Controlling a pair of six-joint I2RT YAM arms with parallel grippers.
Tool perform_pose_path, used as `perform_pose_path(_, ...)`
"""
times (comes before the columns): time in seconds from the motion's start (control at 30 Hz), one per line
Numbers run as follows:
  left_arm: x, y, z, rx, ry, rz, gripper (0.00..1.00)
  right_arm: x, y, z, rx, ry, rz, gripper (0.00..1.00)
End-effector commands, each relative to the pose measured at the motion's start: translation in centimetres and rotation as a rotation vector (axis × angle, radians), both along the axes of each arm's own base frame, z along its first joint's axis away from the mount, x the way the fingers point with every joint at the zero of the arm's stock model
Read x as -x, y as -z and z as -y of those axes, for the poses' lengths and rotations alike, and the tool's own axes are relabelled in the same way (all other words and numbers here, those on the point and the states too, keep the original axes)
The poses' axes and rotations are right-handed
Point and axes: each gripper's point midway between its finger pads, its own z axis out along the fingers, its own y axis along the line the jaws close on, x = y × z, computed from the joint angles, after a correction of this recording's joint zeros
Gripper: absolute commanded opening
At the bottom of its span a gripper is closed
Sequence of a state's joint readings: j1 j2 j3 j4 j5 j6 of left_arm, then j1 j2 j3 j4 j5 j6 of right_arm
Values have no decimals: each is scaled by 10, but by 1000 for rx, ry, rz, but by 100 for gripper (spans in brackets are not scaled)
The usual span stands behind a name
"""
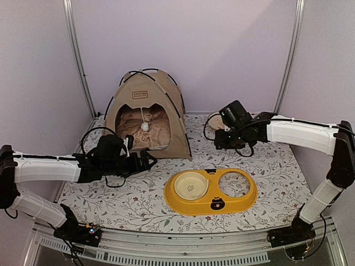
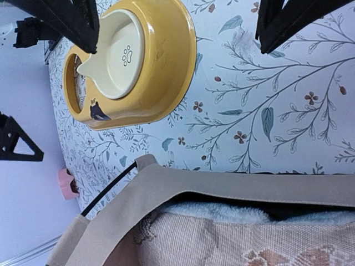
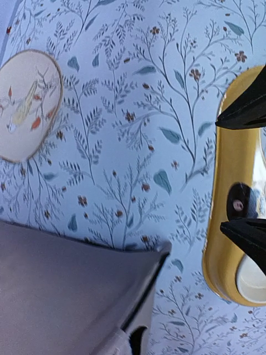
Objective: Set up the pet tent
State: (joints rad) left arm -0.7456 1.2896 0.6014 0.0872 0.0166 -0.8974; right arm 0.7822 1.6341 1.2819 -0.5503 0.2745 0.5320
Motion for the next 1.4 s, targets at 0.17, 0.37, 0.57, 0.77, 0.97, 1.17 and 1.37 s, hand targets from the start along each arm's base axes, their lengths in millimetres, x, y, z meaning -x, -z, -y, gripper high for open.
perform_pose_path(0.17, 2, -13, 9, 32, 68, 32, 100, -85, -5, 138, 36, 290, 88, 64)
perform_pose_path(0.37, 7, -18, 7, 44, 81, 50, 99, -130, 4, 206, -1, 436, 111, 71)
perform_pose_path(0.57, 11, -22, 6, 62, 90, 61, 100, -170, 1, 294, 6, 625, 158, 79)
perform_pose_path(0.77, 13, -26, 1, 57, 88, 78, 99, -208, 10, 362, -20, 737, 166, 84)
perform_pose_path(0.97, 13, -33, 0, 58, 90, 95, 100, -217, 32, 412, -28, 826, 121, 90)
perform_pose_path(1.17, 13, -33, 0, 52, 98, 101, 99, -203, 51, 435, -27, 912, 82, 99)
perform_pose_path(1.37, 12, -33, 1, 49, 108, 105, 100, -197, 75, 437, -55, 904, 54, 99)
